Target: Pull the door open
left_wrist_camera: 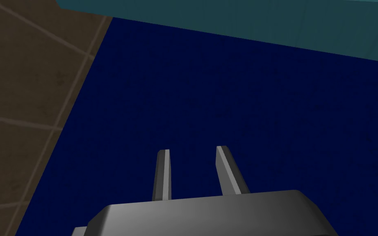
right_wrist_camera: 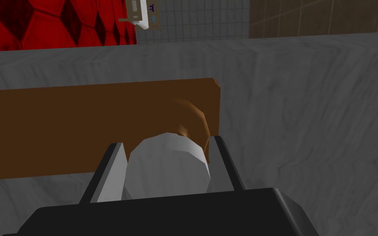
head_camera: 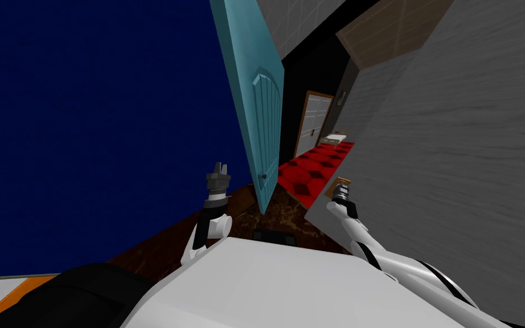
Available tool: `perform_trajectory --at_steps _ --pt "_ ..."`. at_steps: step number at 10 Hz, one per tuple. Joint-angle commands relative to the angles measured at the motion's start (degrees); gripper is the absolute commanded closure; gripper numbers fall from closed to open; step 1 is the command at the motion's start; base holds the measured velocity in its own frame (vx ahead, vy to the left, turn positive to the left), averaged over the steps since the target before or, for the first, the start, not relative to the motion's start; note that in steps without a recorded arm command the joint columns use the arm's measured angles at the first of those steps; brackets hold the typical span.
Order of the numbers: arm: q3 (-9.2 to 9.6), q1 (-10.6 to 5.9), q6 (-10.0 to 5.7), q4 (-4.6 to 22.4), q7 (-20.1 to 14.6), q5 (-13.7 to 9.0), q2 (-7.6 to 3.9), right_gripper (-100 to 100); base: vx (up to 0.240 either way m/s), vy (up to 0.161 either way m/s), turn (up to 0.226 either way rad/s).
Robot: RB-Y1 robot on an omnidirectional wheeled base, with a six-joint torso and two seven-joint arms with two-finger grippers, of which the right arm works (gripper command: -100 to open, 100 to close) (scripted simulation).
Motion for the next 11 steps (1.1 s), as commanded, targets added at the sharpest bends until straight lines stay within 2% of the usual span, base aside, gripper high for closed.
perform_trajectory --at_steps 1,9,10,11 --pt "0.71 -0.14 0.20 -0.30 -0.45 0.56 0.23 100 -0.154 -0.013 0.039" --pt "5.60 -1.12 1.57 -2.33 -3.57 4.39 1.81 100 -0.232 -0.028 0.053" --pt "5.35 -1.06 1.59 -2.51 -3.43 4.13 1.62 100 -0.112 0.010 0.030" --pt "6.08 -0.96 1.92 -2.73 -3.74 4.54 2.06 100 -0.132 -0.002 0.037"
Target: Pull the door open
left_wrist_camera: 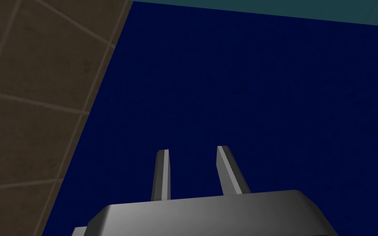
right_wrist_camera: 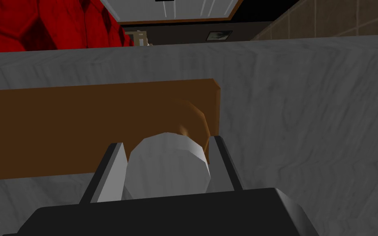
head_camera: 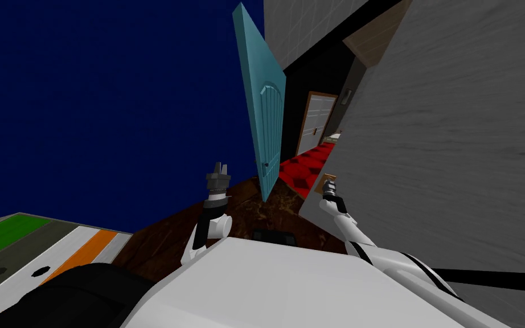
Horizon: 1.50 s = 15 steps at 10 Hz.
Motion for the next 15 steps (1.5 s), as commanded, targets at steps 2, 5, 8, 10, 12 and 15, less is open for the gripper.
perform_trajectory --at_steps 2,5,8,10,12,15 --pt "1.18 -0.18 0.33 -0.67 -0.60 0.79 0.39 100 -0.216 -0.054 0.055" --pt "3.07 -0.36 0.71 -1.43 -1.61 1.97 1.00 100 -0.202 -0.037 0.052" --pt "4.63 -0.52 1.02 -2.07 -2.45 2.95 1.51 100 -0.201 -0.051 0.045" --pt "5.08 -1.19 0.77 -1.15 -2.85 3.11 1.43 100 -0.135 -0.017 0.032" --pt "6.15 -0.94 0.92 -1.37 -3.84 3.56 1.33 100 -0.184 -0.019 0.082" --pt "7.77 -0.66 1.10 -2.05 -5.41 4.28 0.89 100 -0.183 -0.050 0.090"
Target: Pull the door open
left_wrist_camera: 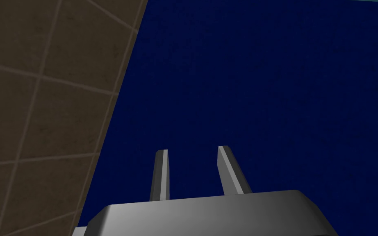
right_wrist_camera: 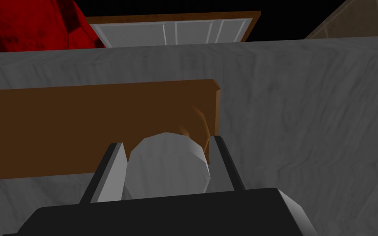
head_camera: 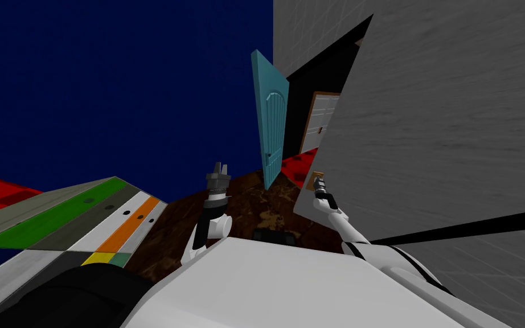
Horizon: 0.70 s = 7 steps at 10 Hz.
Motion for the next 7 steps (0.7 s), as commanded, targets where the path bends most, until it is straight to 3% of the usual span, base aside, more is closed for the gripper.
perform_trajectory --at_steps 1,5,7 --pt "0.96 0.23 0.21 -0.50 -0.93 0.41 -0.23 100 -0.203 -0.055 0.101" --pt "2.76 0.55 0.41 -1.25 -2.68 1.21 -0.72 100 -0.212 -0.057 0.087" --pt "3.40 0.70 0.58 -1.33 -3.07 1.42 -0.66 100 -0.107 -0.029 0.052"
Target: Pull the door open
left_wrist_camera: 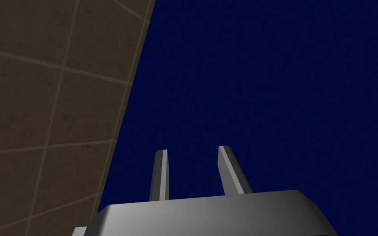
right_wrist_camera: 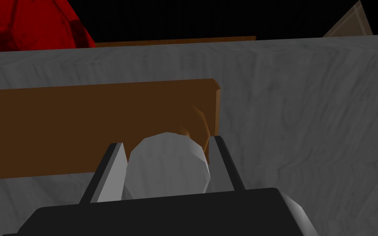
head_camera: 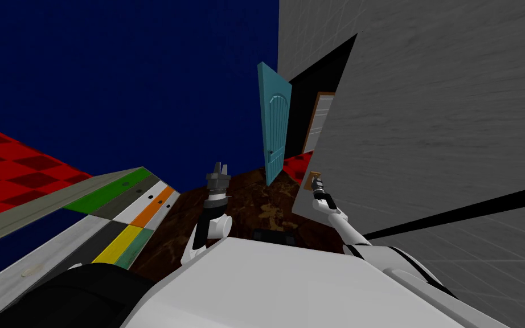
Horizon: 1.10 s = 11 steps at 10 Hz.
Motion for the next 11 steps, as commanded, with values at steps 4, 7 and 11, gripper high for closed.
perform_trajectory --at_steps 4,7,11 --pt "2.48 0.19 -0.07 -0.71 -2.45 0.93 -0.90 100 -0.194 -0.061 0.102" --pt "3.92 0.38 -0.07 -1.23 -3.85 1.47 -1.42 100 -0.187 -0.050 0.070" --pt "5.10 0.48 -0.07 -1.54 -4.88 1.88 -1.68 100 -0.148 -0.063 0.070"
